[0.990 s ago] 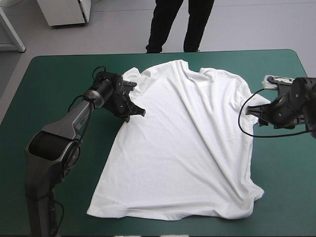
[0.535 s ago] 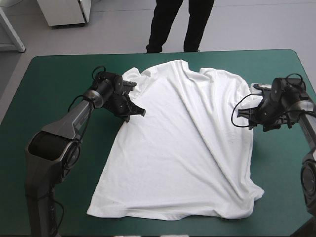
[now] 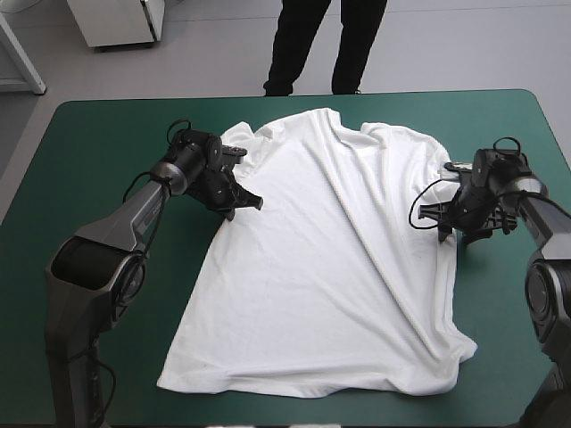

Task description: Fold the cloth

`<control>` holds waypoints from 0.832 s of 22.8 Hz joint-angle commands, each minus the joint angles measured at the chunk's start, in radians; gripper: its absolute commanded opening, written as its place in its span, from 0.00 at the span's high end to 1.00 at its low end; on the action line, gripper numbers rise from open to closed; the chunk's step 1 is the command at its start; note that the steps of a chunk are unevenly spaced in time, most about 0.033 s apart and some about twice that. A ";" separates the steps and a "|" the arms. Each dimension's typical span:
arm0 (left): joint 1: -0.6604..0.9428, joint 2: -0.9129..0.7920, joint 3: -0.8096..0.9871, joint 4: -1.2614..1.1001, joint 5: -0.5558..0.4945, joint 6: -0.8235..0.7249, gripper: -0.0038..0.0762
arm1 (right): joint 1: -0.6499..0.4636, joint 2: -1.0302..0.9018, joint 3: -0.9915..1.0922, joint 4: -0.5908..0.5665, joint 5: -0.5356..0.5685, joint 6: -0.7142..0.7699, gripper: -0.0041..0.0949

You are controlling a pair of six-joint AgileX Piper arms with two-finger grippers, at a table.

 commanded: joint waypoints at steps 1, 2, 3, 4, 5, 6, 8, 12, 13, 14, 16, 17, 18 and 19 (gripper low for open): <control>0.001 -0.025 -0.011 -0.007 -0.042 -0.006 0.98 | 0.031 0.002 -0.005 0.017 0.003 0.001 0.48; 0.001 -0.025 -0.011 -0.005 -0.042 -0.006 0.98 | 0.038 0.003 0.005 0.017 0.003 0.009 0.48; 0.001 -0.025 -0.011 -0.003 -0.042 -0.006 0.98 | 0.057 0.003 0.026 0.010 0.012 0.039 0.52; 0.001 -0.025 -0.011 -0.003 -0.040 -0.006 0.98 | 0.061 0.003 0.031 0.007 0.017 0.041 0.57; 0.001 -0.027 -0.011 -0.003 -0.037 -0.006 0.98 | 0.075 0.003 0.033 -0.008 0.036 0.043 0.73; 0.001 -0.027 -0.011 -0.003 -0.035 -0.006 0.98 | 0.080 0.000 0.033 -0.011 0.042 0.043 0.84; 0.001 -0.035 -0.011 -0.003 -0.023 -0.006 0.98 | 0.086 -0.023 0.033 -0.021 0.044 0.045 0.97; 0.001 -0.079 -0.011 -0.002 -0.023 -0.006 0.98 | 0.086 -0.087 0.021 -0.080 0.047 0.047 0.98; 0.001 -0.091 -0.011 -0.002 -0.023 -0.006 0.98 | 0.086 -0.099 0.019 -0.083 0.047 0.047 0.98; 0.001 -0.104 -0.011 0.001 -0.021 -0.006 0.98 | 0.084 -0.118 0.011 -0.083 0.043 0.050 0.98; 0.001 -0.133 -0.011 0.001 -0.017 -0.006 0.98 | 0.084 -0.141 -0.007 -0.084 0.035 0.054 0.98; 0.001 -0.148 -0.011 0.001 -0.012 -0.006 0.98 | 0.084 -0.155 -0.026 -0.086 0.033 0.054 0.98; 0.001 -0.165 -0.011 0.001 -0.004 -0.006 0.98 | 0.084 -0.164 -0.046 -0.086 0.033 0.054 0.98; 0.001 -0.199 -0.011 0.001 0.006 -0.006 0.98 | 0.084 -0.177 -0.091 -0.084 0.033 0.049 0.98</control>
